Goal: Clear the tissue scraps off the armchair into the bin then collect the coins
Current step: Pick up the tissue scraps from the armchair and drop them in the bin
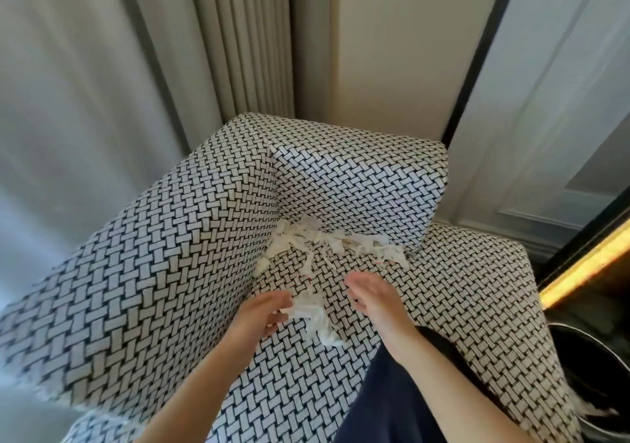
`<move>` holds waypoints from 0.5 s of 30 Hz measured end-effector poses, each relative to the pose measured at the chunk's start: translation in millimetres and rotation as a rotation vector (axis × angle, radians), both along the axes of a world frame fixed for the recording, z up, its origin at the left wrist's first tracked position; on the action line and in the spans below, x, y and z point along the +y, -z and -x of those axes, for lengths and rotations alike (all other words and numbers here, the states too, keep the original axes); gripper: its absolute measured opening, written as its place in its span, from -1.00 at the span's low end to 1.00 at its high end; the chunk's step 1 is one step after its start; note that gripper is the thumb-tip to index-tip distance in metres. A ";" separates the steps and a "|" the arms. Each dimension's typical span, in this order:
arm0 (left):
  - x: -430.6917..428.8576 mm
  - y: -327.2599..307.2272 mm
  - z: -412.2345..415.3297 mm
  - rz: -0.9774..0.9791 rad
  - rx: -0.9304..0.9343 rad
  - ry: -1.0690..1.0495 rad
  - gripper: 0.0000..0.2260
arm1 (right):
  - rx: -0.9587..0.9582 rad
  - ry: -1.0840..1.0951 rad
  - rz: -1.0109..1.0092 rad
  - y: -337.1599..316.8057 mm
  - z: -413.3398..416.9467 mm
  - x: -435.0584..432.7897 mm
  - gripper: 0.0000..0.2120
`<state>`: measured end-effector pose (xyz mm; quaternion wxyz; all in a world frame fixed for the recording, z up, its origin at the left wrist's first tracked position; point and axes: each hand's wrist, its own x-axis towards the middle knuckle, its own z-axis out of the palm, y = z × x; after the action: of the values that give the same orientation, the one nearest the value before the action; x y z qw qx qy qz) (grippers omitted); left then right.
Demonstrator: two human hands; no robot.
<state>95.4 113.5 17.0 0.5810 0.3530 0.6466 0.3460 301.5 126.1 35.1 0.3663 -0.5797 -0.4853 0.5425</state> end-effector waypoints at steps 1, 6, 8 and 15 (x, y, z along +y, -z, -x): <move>-7.7 5.0 3.8 0.011 -0.001 -0.029 -0.84 | -0.091 -0.046 -0.031 8.9 6.6 -2.4 -0.83; -46.6 31.0 9.7 0.084 -0.024 -0.145 -0.86 | -0.668 -0.437 -0.241 50.1 22.3 -21.0 -0.83; -56.9 36.7 5.9 0.103 -0.025 -0.168 -0.86 | -0.855 -0.562 -0.229 52.8 22.8 -24.2 -0.78; -77.2 53.5 -1.4 0.186 -0.050 -0.236 -0.86 | -1.183 -0.893 -0.033 60.7 29.9 -25.9 -0.48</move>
<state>96.7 36.3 -36.5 0.5824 0.2104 0.6983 0.3591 271.6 100.2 -25.6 -0.2031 -0.5168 -0.7994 0.2297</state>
